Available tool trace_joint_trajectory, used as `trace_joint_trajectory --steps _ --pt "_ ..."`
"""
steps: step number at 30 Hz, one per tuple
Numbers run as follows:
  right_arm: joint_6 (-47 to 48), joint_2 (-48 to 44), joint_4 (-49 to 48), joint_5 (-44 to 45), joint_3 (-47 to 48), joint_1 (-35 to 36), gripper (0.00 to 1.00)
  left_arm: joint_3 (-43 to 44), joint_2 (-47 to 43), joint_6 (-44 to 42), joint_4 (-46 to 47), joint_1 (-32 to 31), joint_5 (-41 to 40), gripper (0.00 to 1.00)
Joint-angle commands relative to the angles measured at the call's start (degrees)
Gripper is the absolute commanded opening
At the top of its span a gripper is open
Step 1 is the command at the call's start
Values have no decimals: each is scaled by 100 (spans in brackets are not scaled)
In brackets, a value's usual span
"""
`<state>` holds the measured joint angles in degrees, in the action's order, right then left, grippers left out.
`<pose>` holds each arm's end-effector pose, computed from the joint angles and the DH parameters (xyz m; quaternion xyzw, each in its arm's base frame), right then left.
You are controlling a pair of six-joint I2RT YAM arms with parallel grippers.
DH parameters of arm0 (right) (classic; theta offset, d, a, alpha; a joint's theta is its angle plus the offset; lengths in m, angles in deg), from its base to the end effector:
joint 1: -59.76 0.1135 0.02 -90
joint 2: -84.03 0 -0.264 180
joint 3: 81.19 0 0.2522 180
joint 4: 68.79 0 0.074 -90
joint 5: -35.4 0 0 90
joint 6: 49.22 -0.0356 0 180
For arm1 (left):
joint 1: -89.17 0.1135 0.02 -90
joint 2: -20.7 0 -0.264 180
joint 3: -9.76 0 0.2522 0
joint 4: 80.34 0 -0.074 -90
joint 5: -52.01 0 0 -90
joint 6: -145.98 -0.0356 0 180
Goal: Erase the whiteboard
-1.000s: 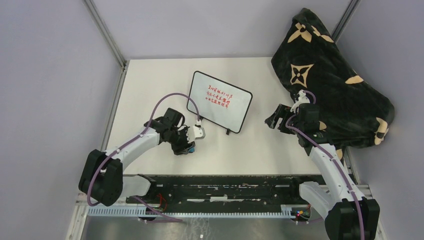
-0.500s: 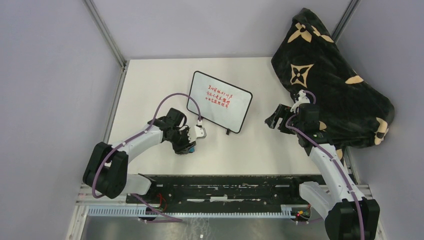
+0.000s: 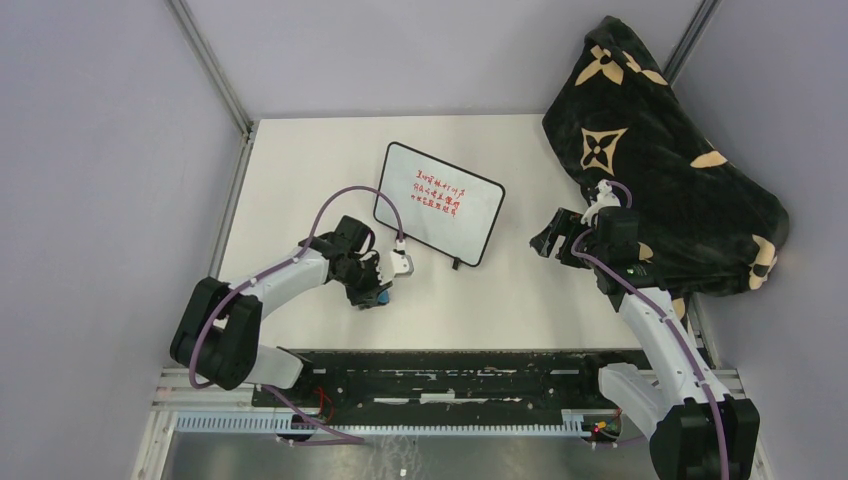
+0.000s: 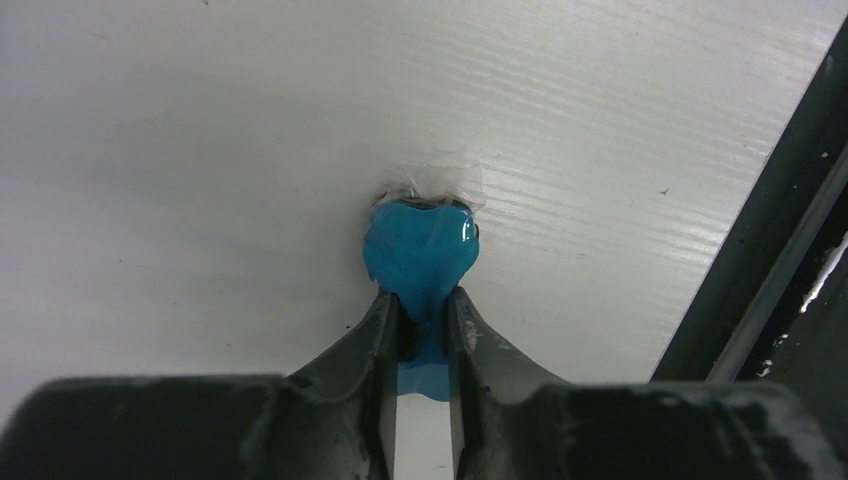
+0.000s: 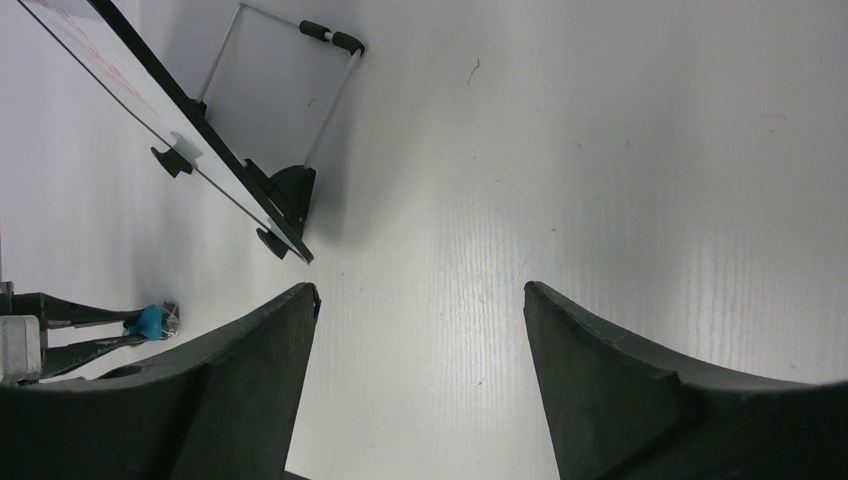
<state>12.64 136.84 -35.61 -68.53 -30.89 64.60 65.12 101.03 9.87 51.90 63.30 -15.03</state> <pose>0.1991 0.0255 0.2494 0.1241 0.8762 0.2321 0.4038 0.2063 -0.1155 0.1653 0.5935 0.7664 -0.1679 0.1794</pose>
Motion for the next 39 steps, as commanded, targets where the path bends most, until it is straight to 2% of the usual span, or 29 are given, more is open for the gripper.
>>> trace_joint_trajectory --steps 1,3,4,13,23,30,39 --pt "67 -109 -88 45 201 21 85 98 60 236 100 -25 149 16" --pt "67 -106 -88 50 198 25 84 103 53 264 97 -30 163 3" --pt "71 -105 -88 50 200 26 84 102 41 287 98 -29 164 3" --pt "63 -64 -88 16 222 26 84 90 -661 579 111 -27 115 3" --pt "33 40 -91 -42 552 23 84 254 -1845 2304 1499 15 -1216 3" --pt "-9 668 -391 -356 1174 26 82 500 -1820 2951 2313 44 -1708 3" --pt "64 1741 -1091 -1226 1916 33 73 865 -1471 3518 2903 52 -1981 3"
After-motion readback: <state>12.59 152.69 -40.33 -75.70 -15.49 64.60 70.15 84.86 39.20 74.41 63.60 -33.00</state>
